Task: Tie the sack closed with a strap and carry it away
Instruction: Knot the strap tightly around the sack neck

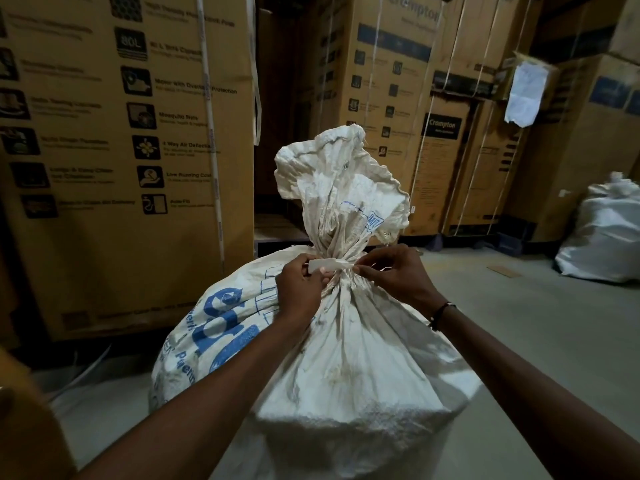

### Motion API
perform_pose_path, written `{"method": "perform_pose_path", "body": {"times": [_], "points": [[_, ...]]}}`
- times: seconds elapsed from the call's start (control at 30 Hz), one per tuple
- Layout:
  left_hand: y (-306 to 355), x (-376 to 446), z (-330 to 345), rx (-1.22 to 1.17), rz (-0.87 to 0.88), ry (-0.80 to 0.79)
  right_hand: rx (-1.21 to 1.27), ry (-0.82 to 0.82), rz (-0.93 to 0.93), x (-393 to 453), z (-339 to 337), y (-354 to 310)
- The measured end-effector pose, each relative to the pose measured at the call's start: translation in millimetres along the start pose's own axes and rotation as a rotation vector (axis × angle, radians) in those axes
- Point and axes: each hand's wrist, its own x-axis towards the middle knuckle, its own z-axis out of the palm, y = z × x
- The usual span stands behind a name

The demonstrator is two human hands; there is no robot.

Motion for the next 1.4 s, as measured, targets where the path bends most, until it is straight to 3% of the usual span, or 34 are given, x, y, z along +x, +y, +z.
{"method": "perform_pose_path", "body": {"times": [0.4,0.8,1.03,1.17,1.3,1.4], "points": [[7.8,-4.6,-1.3,-0.009,0.023,0.002,-0.115,-0.012,-0.058,-1.3,-3.3,-5.9],[7.2,-13.5,-3.8,0.11,0.216,0.014,-0.141,0.025,-0.108,7.3,11.0,-9.8],[5.3,-15.9,-4.8,0.168,0.329,0.026,-0.093,-0.105,-0.089,7.9,-1.6,-1.7],[5.3,-20.6,-4.0,0.142,0.364,0.002,-0.178,-0.097,-0.145,10.0,0.5,1.8],[2.3,-20.2,-2.1,0.135,0.38,0.005,-0.348,-0.185,-0.246,15.0,6.9,-4.4],[-1.5,-18.4,-2.5,0.129,0.389,-0.013,-0.34,-0.234,-0.253,17.8,5.0,-1.5]]}}
